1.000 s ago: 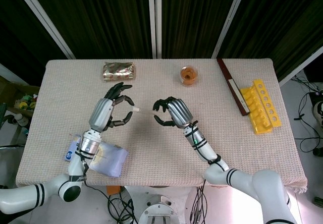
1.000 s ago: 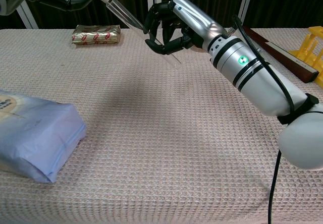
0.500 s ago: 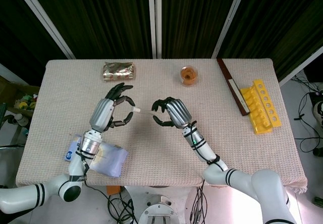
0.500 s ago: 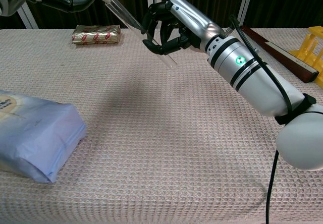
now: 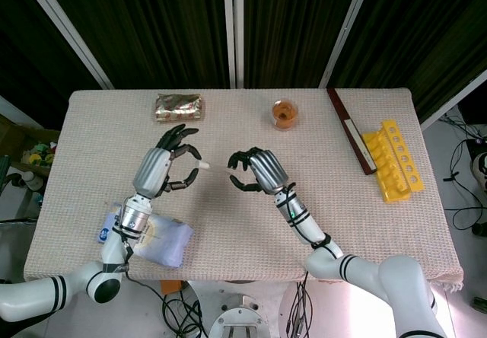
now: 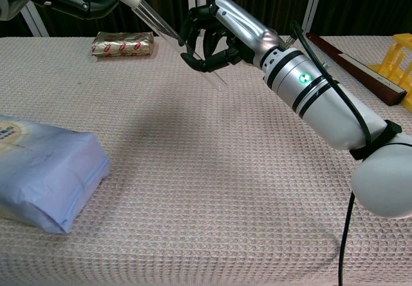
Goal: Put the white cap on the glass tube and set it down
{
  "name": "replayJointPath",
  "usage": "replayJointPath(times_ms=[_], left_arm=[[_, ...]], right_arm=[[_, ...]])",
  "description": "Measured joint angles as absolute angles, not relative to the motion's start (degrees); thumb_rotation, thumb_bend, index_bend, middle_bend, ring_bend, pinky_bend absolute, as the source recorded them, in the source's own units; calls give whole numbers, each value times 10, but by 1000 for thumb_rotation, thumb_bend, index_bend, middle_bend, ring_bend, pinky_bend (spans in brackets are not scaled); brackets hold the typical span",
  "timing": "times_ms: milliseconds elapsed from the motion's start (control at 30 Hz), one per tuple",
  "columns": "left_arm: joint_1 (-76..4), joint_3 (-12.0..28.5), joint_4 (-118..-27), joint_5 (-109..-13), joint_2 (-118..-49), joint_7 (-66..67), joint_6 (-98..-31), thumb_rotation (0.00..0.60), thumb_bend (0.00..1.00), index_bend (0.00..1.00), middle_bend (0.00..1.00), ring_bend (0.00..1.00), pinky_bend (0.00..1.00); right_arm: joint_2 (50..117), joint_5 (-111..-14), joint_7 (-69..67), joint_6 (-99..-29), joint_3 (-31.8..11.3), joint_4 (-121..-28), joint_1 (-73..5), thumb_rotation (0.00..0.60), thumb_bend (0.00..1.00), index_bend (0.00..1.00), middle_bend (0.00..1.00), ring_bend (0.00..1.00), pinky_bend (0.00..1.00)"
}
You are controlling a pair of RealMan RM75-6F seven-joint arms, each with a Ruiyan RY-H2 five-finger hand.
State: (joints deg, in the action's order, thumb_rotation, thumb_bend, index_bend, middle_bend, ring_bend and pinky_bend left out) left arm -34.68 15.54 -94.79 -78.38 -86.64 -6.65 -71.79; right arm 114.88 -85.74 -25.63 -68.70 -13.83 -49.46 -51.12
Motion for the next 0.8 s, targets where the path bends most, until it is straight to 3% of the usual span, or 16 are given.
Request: replayJointPath(times_ms=[800], left_arm=[[-355, 150, -938, -785, -876, -37, -715, 600, 532, 554, 149, 46, 99]], right_arm=[[1150, -845, -239, -677, -151, -513, -517, 600, 692, 825, 726, 585, 491]])
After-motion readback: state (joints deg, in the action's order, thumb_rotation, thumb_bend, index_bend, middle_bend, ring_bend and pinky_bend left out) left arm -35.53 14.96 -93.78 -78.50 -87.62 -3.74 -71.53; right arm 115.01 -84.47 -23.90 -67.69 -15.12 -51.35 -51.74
